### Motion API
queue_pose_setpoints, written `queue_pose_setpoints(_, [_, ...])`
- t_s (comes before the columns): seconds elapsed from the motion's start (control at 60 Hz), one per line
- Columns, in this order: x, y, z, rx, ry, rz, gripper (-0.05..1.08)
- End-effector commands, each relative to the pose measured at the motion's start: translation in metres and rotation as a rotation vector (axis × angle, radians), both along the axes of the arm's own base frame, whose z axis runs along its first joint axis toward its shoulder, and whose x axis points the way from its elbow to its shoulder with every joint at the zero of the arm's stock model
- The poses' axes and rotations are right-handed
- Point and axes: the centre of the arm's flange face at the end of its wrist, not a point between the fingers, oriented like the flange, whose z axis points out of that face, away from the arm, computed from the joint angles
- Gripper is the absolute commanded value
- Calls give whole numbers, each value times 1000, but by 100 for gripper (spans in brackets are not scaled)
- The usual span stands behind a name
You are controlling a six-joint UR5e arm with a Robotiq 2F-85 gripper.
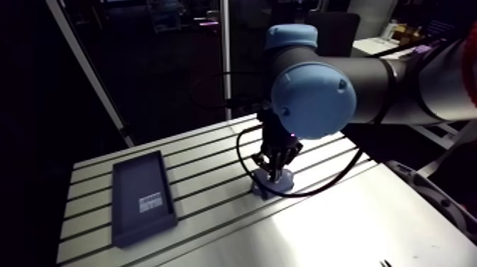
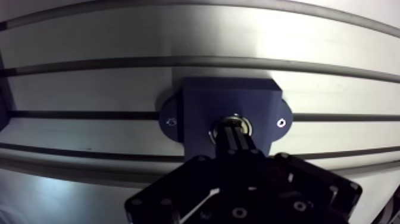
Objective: Pick up the bearing and press it into the housing until flush.
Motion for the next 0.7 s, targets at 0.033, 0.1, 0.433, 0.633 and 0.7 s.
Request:
queue_pose_setpoints(0.033, [0, -2, 23, 13, 33, 5, 108])
queue_pose_setpoints(0.1, [2, -3, 30, 14, 36, 5, 107])
queue_pose_setpoints(0.433, [9, -8, 59, 4, 14, 6, 3])
queue_pose_setpoints(0.633, [6, -22, 141, 12, 39, 5, 0])
queue_pose_setpoints(0.7, [2, -26, 167, 3, 42, -17, 0])
